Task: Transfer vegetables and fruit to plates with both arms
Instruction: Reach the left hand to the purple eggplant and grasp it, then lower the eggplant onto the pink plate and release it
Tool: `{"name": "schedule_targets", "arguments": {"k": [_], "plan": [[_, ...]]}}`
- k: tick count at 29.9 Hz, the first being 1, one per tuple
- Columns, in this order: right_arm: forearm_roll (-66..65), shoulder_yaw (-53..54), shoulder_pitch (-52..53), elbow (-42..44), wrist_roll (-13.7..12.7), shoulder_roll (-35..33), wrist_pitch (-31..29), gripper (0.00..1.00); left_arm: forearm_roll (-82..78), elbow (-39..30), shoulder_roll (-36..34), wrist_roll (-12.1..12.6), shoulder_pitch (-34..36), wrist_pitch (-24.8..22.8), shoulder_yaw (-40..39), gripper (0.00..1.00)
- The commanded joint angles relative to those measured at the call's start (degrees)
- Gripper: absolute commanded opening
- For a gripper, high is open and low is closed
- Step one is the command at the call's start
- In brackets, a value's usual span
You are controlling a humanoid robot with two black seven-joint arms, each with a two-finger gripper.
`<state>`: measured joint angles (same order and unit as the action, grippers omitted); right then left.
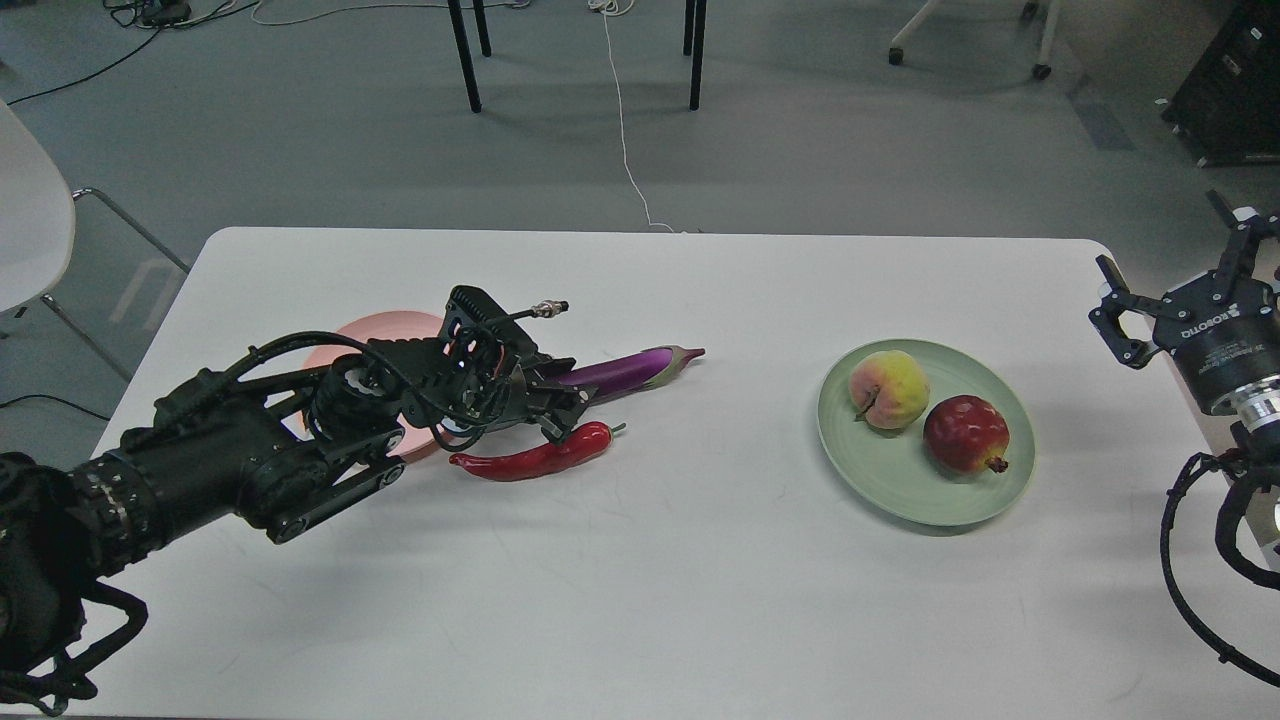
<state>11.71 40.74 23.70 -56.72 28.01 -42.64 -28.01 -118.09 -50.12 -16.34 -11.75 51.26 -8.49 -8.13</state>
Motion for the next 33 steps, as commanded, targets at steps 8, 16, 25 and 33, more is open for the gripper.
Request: {"name": "schedule_targets", "arguments": {"k": [8, 16, 25, 33], "plan": [[-0.1, 1.0, 0.2, -0.3, 0.0, -0.1, 0.0, 0.97, 4.4, -10.2, -4.4, 0.7, 5.8, 0.1, -2.9, 0.15], [-0.2, 1.0, 0.4, -0.4, 0.0, -0.1, 0.0, 0.97, 13.8, -16.2, -21.8, 0.1, 8.1, 0.0, -3.7, 0.15], [-0.2, 0.9, 0.8, -0.7, 0.0, 0.6, 0.0, 0.97, 13.9, -15.5, -30.2, 0.1, 1.0, 0.1, 1.2, 0.17], [-0.3, 0.9, 0.9, -1.0, 0.0, 0.1, 0.0, 0.97, 13.7, -13.4, -29.3, 0.3, -2.7, 0.2, 1.2, 0.27]]}}
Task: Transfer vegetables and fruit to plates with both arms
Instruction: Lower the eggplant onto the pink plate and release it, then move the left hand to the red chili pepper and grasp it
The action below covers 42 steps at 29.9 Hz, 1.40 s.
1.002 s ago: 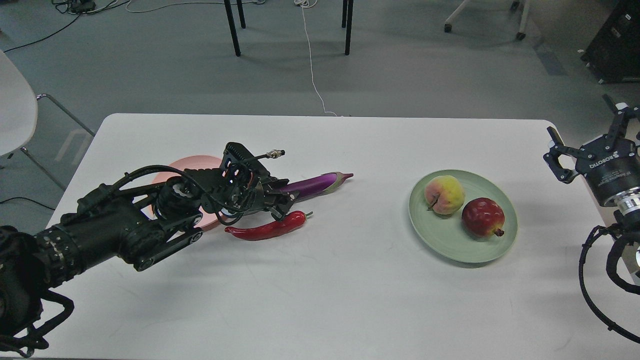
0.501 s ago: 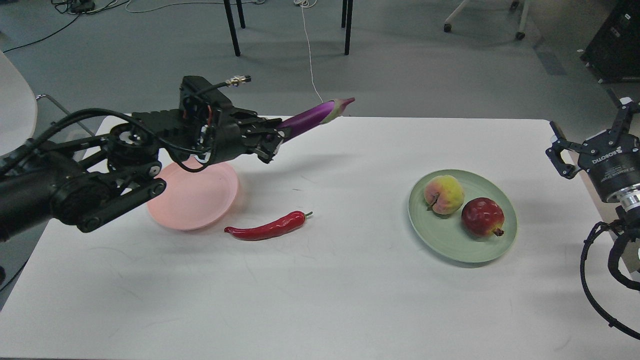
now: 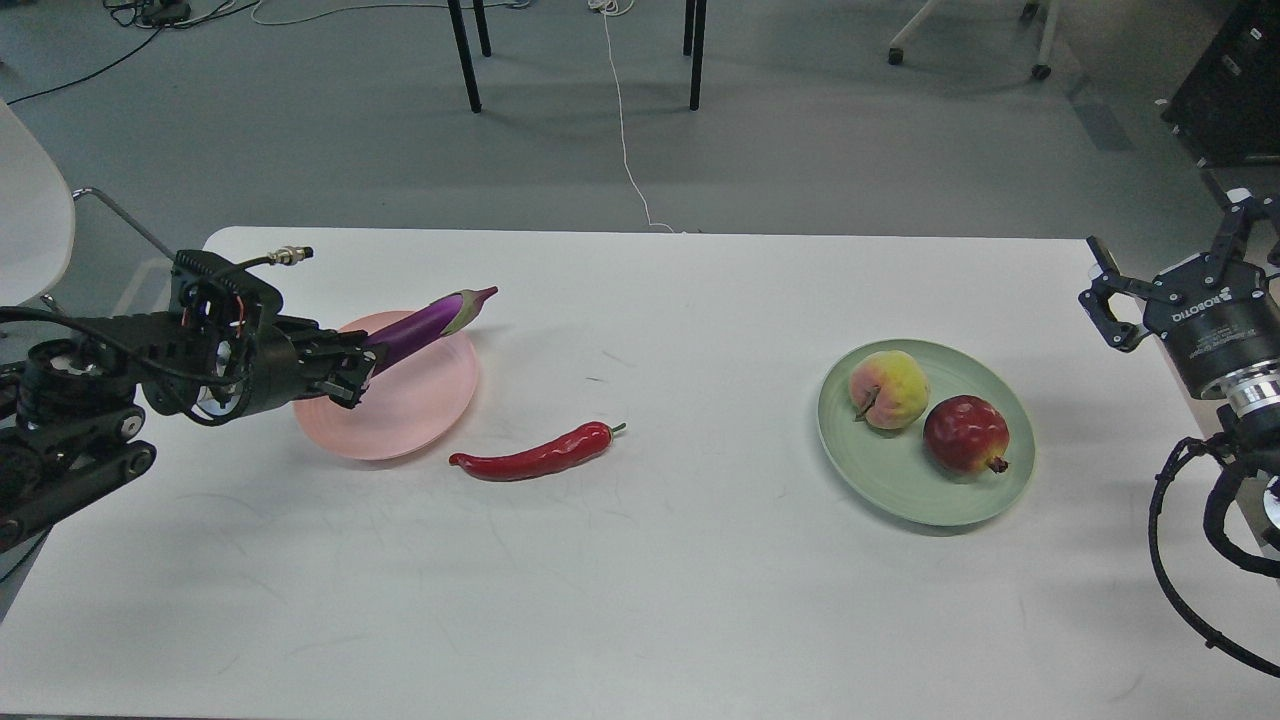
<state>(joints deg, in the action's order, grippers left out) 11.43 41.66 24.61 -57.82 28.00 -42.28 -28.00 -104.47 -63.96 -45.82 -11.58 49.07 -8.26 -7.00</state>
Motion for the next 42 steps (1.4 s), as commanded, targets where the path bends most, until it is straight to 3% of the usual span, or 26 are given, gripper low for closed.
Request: {"name": "schedule_targets", "arguments": {"k": [1, 2, 4, 9, 17, 24, 27, 34, 42], "plan": [[0.0, 0.0, 0.0, 0.1, 0.0, -0.3, 0.0, 0.97, 0.1, 0.5, 0.3, 0.2, -0.5, 0.0, 0.1, 0.37], [0.0, 0.0, 0.0, 0.1, 0.0, -0.3, 0.0, 0.97, 0.1, 0.8, 0.5, 0.3, -0.5, 0.1, 0.0, 0.53], [-0.1, 0.0, 0.0, 0.2, 0.0, -0.1, 0.0, 0.97, 0.2, 1.1, 1.3, 0.3, -0.5, 0.6, 0.0, 0.71], [-0.2, 0.0, 0.0, 0.2, 0.0, 0.2, 0.0, 0.97, 0.7, 0.3, 1.1, 0.0, -0.4, 1.0, -0.1, 0.85], [-0.2, 0.0, 0.1, 0.2, 0.0, -0.1, 0.0, 0.97, 0.7, -2.8, 0.5, -0.1, 0.6, 0.9, -1.0, 0.89], [-0.2, 0.4, 0.0, 0.3, 0.0, -0.4, 0.0, 0.97, 0.8, -19.0, -3.7, -0.1, 5.2, 0.3, -1.3, 0.89], [-0.2, 0.4, 0.0, 0.3, 0.0, -0.4, 0.0, 0.97, 0.1, -22.1, -2.9, -0.1, 5.1, 0.3, -0.9, 0.89], [-0.2, 1.0, -0.3, 0.3, 0.0, -0.6, 0.0, 0.97, -9.4, -20.3, 5.0, 0.3, 4.4, 0.1, 0.1, 0.89], [-0.2, 1.1, -0.4, 0.3, 0.0, -0.5, 0.0, 0.97, -13.5, -8.3, 15.5, 0.4, 4.4, 0.0, 5.6, 0.82]]}}
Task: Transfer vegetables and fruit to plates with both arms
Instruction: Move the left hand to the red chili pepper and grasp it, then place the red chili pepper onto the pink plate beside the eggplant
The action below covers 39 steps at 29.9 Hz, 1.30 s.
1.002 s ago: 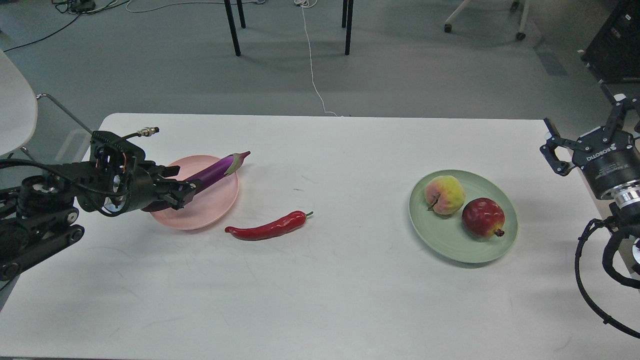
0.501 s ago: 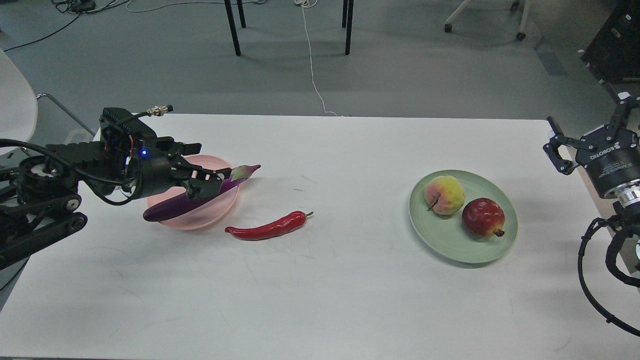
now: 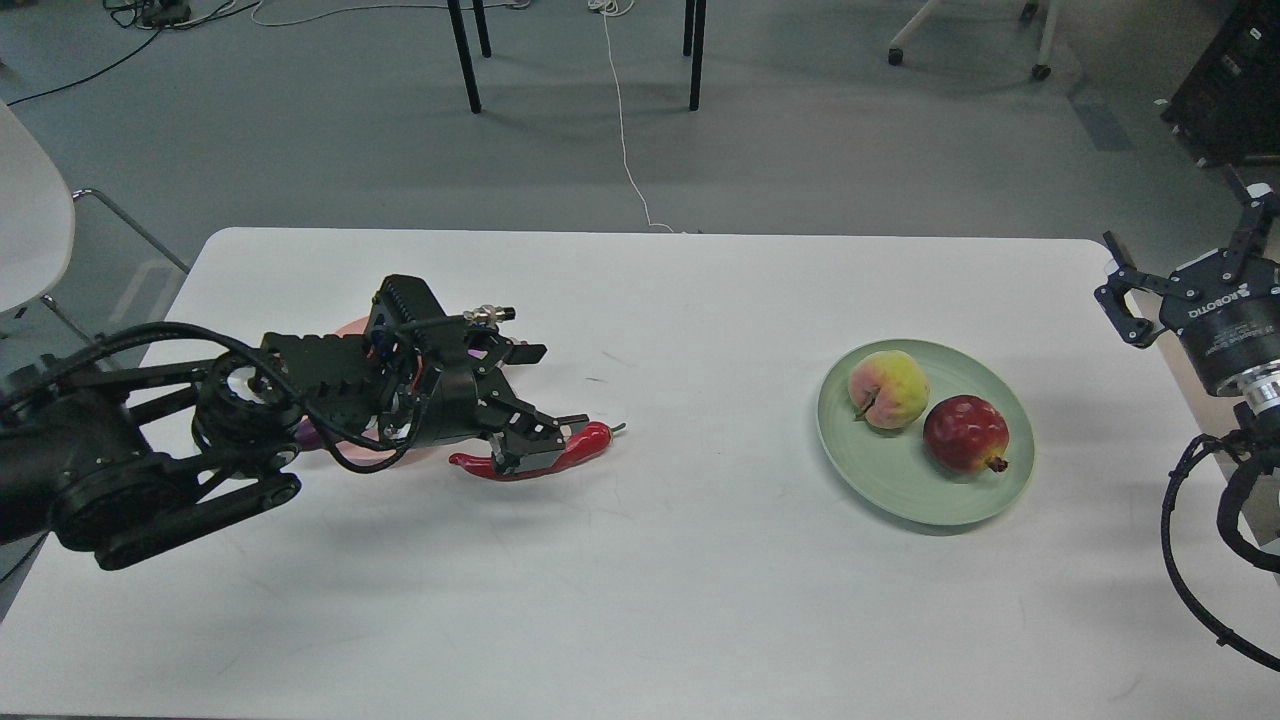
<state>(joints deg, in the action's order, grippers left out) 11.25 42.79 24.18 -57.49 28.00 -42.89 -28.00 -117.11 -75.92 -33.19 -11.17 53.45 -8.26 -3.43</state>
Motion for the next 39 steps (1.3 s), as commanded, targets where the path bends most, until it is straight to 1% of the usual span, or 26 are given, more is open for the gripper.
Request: {"name": "schedule_targets", "arguments": {"k": [1, 4, 12, 14, 16, 17, 19, 20, 22, 27, 30, 33, 37, 39], "plan": [[0.0, 0.1, 0.0, 0.0, 0.0, 0.1, 0.0, 0.97, -1.1, 4.7, 3.6, 0.0, 0.0, 0.0, 2.8, 0.79], [0.0, 0.5, 0.0, 0.0, 0.0, 0.0, 0.0, 0.97, -1.1, 6.4, 4.7, 0.0, -0.3, 0.1, 4.4, 0.71], [0.0, 0.8, -0.1, 0.3, 0.0, 0.0, 0.0, 0.97, -2.2, 8.1, 6.3, 0.0, -2.7, 0.2, 4.7, 0.65], [0.0, 0.8, -0.2, 0.3, 0.0, 0.0, 0.0, 0.97, -3.9, 9.0, 6.8, 0.0, -3.1, 0.2, 4.7, 0.57], [0.0, 0.9, -0.2, 0.2, 0.0, 0.0, 0.0, 0.97, -4.5, 9.9, 7.4, -0.1, -3.2, 0.1, 4.7, 0.39], [0.0, 1.0, -0.2, 0.2, 0.0, -0.1, 0.0, 0.97, -4.4, 10.3, 7.6, -0.1, -3.3, 0.1, 4.6, 0.34], [0.1, 1.5, -0.2, 0.2, 0.0, -0.5, 0.0, 0.97, -4.4, 10.7, 7.6, 0.0, -3.2, 0.1, 4.5, 0.28], [0.1, 1.7, -0.3, 0.2, 0.0, -0.8, 0.0, 0.97, -4.4, 10.7, 7.6, -0.1, -3.1, 0.1, 4.4, 0.23], [0.1, 1.7, -0.4, 0.3, 0.0, -0.9, 0.0, 0.97, -4.4, 10.4, 7.4, -0.1, -2.9, 0.1, 4.1, 0.18], [0.1, 1.7, -0.4, 0.1, 0.0, -0.9, 0.0, 0.97, -4.0, 8.6, 6.6, 0.0, -2.3, 0.3, 1.9, 0.12], [0.1, 1.9, -0.4, 0.0, 0.0, -0.9, 0.0, 0.97, -3.3, 6.8, 5.9, 0.1, -1.9, 0.1, -0.8, 0.11], [0.1, 2.0, -0.4, 0.4, 0.0, -0.9, 0.0, 0.97, -3.2, 4.6, 4.6, 0.1, -1.1, 0.1, -1.1, 0.11], [0.1, 2.1, -0.5, 0.6, 0.0, -1.0, 0.0, 0.97, -2.1, -0.9, -1.2, 0.0, 0.5, 0.1, -2.6, 0.11], [0.0, 2.1, -0.5, 0.6, 0.0, -1.0, 0.0, 0.97, -0.8, -2.4, -4.8, -0.3, 0.6, 0.1, -3.6, 0.11]]}}
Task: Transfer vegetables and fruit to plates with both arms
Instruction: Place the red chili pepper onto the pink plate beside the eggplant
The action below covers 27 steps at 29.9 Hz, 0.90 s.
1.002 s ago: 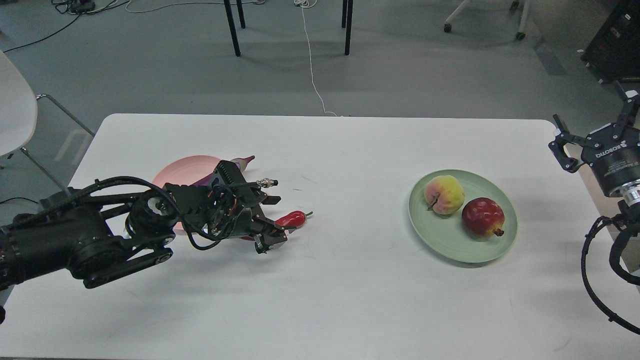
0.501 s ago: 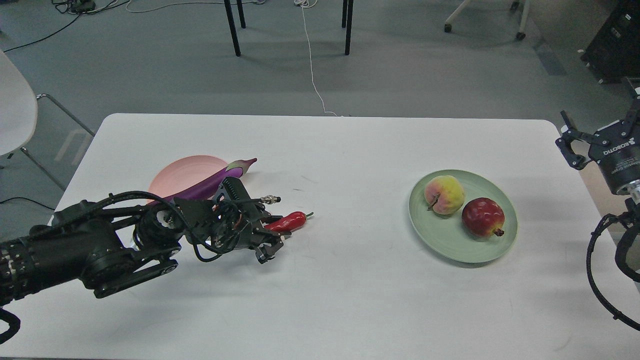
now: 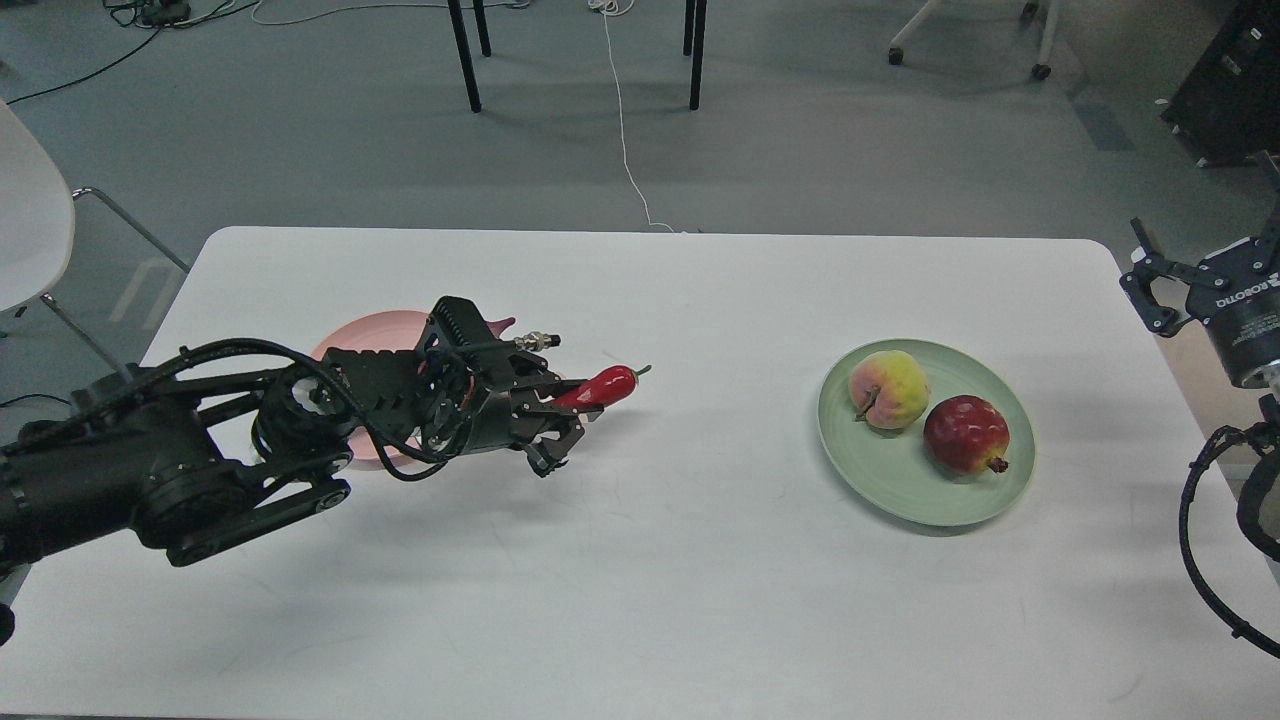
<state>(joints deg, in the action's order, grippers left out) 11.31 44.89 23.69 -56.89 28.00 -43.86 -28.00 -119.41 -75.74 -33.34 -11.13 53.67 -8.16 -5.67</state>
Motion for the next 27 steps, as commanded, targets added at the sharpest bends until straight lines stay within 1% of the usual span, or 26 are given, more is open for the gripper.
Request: {"name": "schedule_targets", "arguments": {"k": [1, 6, 9, 17, 22, 27], "plan": [[-0.1, 0.0, 0.0, 0.0, 0.0, 0.0, 0.0, 0.97, 1.9, -3.0, -6.4, -0.6, 0.4, 0.1, -1.9, 0.11], [-0.1, 0.0, 0.0, -0.1, 0.0, 0.5, 0.0, 0.97, 2.9, -3.2, -14.1, -0.7, 0.2, 0.3, -3.5, 0.11], [-0.1, -0.1, 0.0, -0.2, 0.0, 0.9, 0.0, 0.97, 3.0, -2.6, -16.2, -0.7, -0.3, 0.3, -2.8, 0.11], [-0.1, -0.1, 0.6, -0.5, 0.0, 1.1, 0.0, 0.97, 2.4, 1.3, -14.7, -0.5, -2.2, 1.9, -2.5, 0.13], [-0.1, -0.1, 0.2, -0.3, 0.0, 0.7, 0.0, 0.97, 2.2, 3.4, -12.6, -0.3, -2.8, 1.8, -2.2, 0.15], [-0.1, -0.1, 0.0, -0.2, 0.0, 0.7, 0.0, 0.97, 2.2, 10.4, -11.7, -0.6, -2.9, 1.9, -2.2, 0.15]]}}
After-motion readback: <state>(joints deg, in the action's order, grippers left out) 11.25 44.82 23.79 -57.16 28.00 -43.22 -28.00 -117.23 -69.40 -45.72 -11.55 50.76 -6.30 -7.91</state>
